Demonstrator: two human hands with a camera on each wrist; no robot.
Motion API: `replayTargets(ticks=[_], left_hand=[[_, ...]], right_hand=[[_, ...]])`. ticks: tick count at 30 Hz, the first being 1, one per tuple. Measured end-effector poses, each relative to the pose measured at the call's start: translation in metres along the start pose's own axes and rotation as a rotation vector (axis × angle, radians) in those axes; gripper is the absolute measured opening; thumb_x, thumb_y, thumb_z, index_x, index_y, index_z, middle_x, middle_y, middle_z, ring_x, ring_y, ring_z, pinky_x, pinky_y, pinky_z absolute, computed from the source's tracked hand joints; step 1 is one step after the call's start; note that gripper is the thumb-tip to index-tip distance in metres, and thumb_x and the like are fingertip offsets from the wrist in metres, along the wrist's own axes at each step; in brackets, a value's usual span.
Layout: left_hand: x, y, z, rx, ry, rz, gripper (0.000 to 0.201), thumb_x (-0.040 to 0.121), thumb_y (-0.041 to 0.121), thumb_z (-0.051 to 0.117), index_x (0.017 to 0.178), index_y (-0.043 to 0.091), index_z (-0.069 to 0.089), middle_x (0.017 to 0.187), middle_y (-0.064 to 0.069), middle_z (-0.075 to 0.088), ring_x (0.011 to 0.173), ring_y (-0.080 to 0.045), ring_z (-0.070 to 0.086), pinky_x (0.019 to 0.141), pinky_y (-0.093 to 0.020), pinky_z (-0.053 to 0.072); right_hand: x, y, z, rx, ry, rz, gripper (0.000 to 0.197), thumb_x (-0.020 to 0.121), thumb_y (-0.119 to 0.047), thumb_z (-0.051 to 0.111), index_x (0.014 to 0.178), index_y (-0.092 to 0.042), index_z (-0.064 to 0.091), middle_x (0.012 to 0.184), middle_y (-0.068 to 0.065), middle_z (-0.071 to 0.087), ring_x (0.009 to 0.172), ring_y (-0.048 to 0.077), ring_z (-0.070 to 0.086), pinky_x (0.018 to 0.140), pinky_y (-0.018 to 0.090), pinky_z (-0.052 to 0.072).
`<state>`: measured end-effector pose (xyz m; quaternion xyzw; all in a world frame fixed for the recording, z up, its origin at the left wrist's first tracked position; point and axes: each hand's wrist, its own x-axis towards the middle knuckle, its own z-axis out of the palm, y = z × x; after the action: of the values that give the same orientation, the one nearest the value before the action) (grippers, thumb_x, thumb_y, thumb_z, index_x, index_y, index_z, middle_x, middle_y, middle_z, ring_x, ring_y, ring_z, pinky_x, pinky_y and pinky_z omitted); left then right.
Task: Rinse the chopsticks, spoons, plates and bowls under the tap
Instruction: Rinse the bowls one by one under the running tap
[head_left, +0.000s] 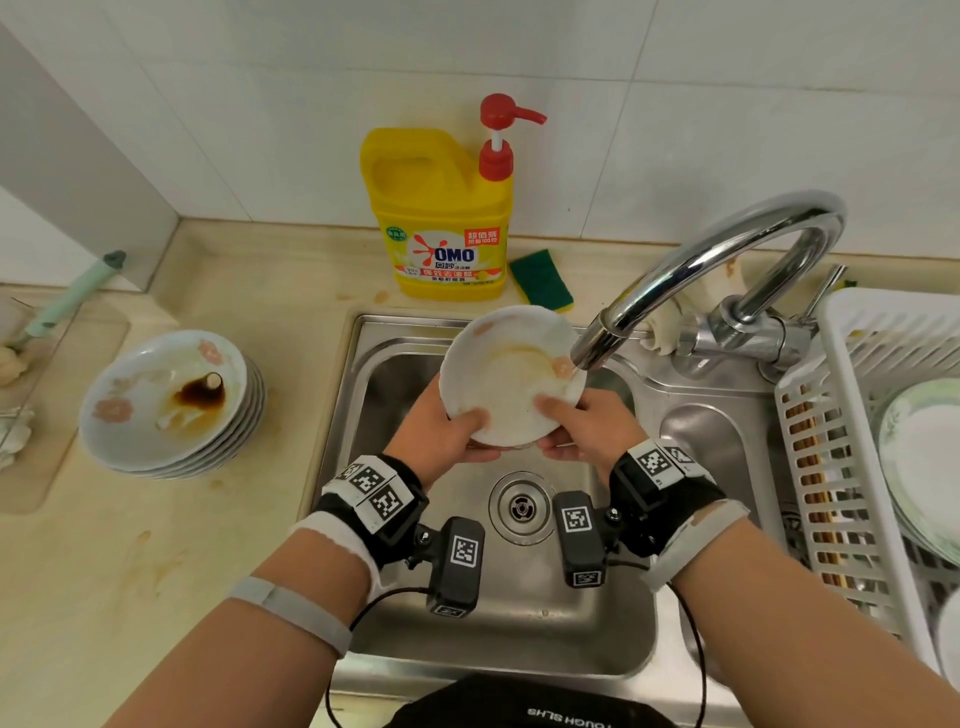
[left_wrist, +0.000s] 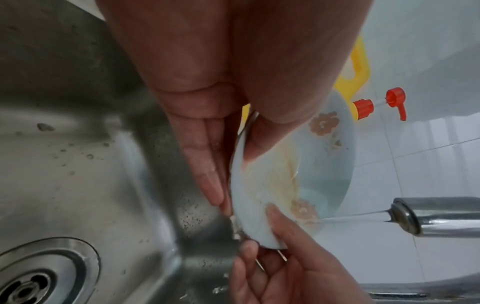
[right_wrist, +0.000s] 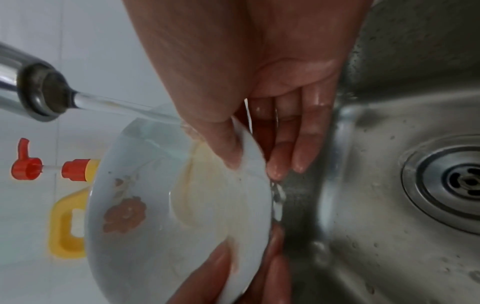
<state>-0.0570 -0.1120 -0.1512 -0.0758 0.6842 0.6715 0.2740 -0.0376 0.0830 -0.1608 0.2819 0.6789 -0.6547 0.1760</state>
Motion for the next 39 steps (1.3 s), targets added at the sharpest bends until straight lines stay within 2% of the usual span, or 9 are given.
replayTargets(ticks=[9, 14, 16, 18, 23, 27, 30, 36, 39], left_hand=[[0.003, 0.008, -0.004, 0.16, 0.036, 0.07, 0.055, 0.095, 0.002, 0.054, 0.139, 0.033, 0.043, 0.131, -0.003, 0.057, 0.11, -0.034, 0.065, 0.072, -0.049, 0.064], [0.005, 0.009, -0.006, 0.182, 0.057, 0.082, 0.054, 0.095, 0.002, 0.053, 0.135, 0.037, 0.044, 0.128, 0.001, 0.057, 0.115, -0.029, 0.061, 0.068, -0.041, 0.064], [0.006, 0.01, -0.008, 0.213, 0.057, 0.092, 0.053, 0.095, 0.003, 0.053, 0.133, 0.039, 0.044, 0.127, 0.002, 0.057, 0.116, -0.028, 0.059, 0.067, -0.039, 0.064], [0.006, 0.01, -0.009, 0.254, 0.046, 0.102, 0.051, 0.097, 0.005, 0.052, 0.133, 0.04, 0.044, 0.129, 0.0, 0.056, 0.116, -0.027, 0.059, 0.069, -0.039, 0.064], [0.005, 0.01, -0.009, 0.298, 0.056, 0.115, 0.048, 0.097, 0.008, 0.052, 0.132, 0.04, 0.045, 0.13, -0.002, 0.057, 0.116, -0.027, 0.059, 0.07, -0.04, 0.065], [0.006, 0.01, -0.011, 0.347, 0.067, 0.122, 0.049, 0.098, 0.009, 0.052, 0.14, 0.032, 0.045, 0.13, -0.001, 0.057, 0.114, -0.025, 0.06, 0.069, -0.039, 0.065], [0.007, 0.011, -0.012, 0.376, 0.074, 0.13, 0.05, 0.098, 0.01, 0.051, 0.143, 0.03, 0.044, 0.13, -0.002, 0.057, 0.113, -0.025, 0.061, 0.069, -0.039, 0.065], [0.006, 0.013, -0.013, 0.409, 0.131, 0.165, 0.04, 0.1, 0.015, 0.053, 0.139, 0.025, 0.048, 0.122, -0.001, 0.06, 0.104, -0.019, 0.063, 0.066, -0.028, 0.063], [0.007, 0.01, -0.012, 0.39, 0.14, 0.176, 0.033, 0.1, 0.019, 0.058, 0.132, 0.021, 0.054, 0.113, 0.001, 0.065, 0.094, -0.015, 0.067, 0.065, -0.024, 0.06]], right_hand=[[0.0, -0.018, -0.005, -0.043, 0.015, 0.062, 0.063, 0.093, -0.066, 0.055, 0.101, -0.004, 0.064, 0.084, 0.021, 0.076, 0.075, 0.03, 0.077, 0.065, 0.036, 0.063], [0.003, -0.005, -0.003, -0.118, -0.002, -0.06, 0.032, 0.102, -0.036, 0.059, 0.106, -0.005, 0.069, 0.09, 0.019, 0.076, 0.073, 0.025, 0.075, 0.08, 0.043, 0.063], [0.005, 0.001, -0.004, -0.143, -0.018, -0.11, 0.009, 0.099, -0.021, 0.064, 0.101, -0.015, 0.07, 0.1, 0.015, 0.076, 0.082, 0.024, 0.073, 0.081, 0.041, 0.063], [0.005, 0.002, -0.006, -0.117, -0.044, -0.122, 0.012, 0.095, -0.014, 0.069, 0.099, -0.026, 0.067, 0.109, 0.008, 0.074, 0.096, 0.023, 0.071, 0.081, 0.04, 0.062], [0.002, -0.007, -0.007, -0.103, 0.062, -0.145, 0.004, 0.097, -0.027, 0.066, 0.095, -0.025, 0.069, 0.101, 0.004, 0.076, 0.092, 0.022, 0.073, 0.072, 0.037, 0.064], [0.002, -0.02, -0.009, -0.149, 0.081, -0.067, 0.042, 0.095, -0.054, 0.062, 0.092, -0.013, 0.069, 0.089, 0.009, 0.076, 0.075, 0.024, 0.077, 0.069, 0.041, 0.065], [0.003, -0.023, -0.009, -0.164, 0.087, -0.057, 0.052, 0.093, -0.062, 0.059, 0.092, -0.011, 0.069, 0.091, 0.008, 0.074, 0.078, 0.023, 0.076, 0.065, 0.038, 0.064], [0.003, -0.013, -0.011, -0.265, 0.006, -0.184, 0.017, 0.104, -0.027, 0.056, 0.103, -0.015, 0.069, 0.101, 0.007, 0.076, 0.084, 0.02, 0.076, 0.076, 0.041, 0.064], [-0.002, -0.011, -0.009, -0.142, -0.046, -0.177, 0.011, 0.102, -0.016, 0.058, 0.1, -0.022, 0.068, 0.102, 0.004, 0.074, 0.092, 0.021, 0.073, 0.074, 0.034, 0.063]])
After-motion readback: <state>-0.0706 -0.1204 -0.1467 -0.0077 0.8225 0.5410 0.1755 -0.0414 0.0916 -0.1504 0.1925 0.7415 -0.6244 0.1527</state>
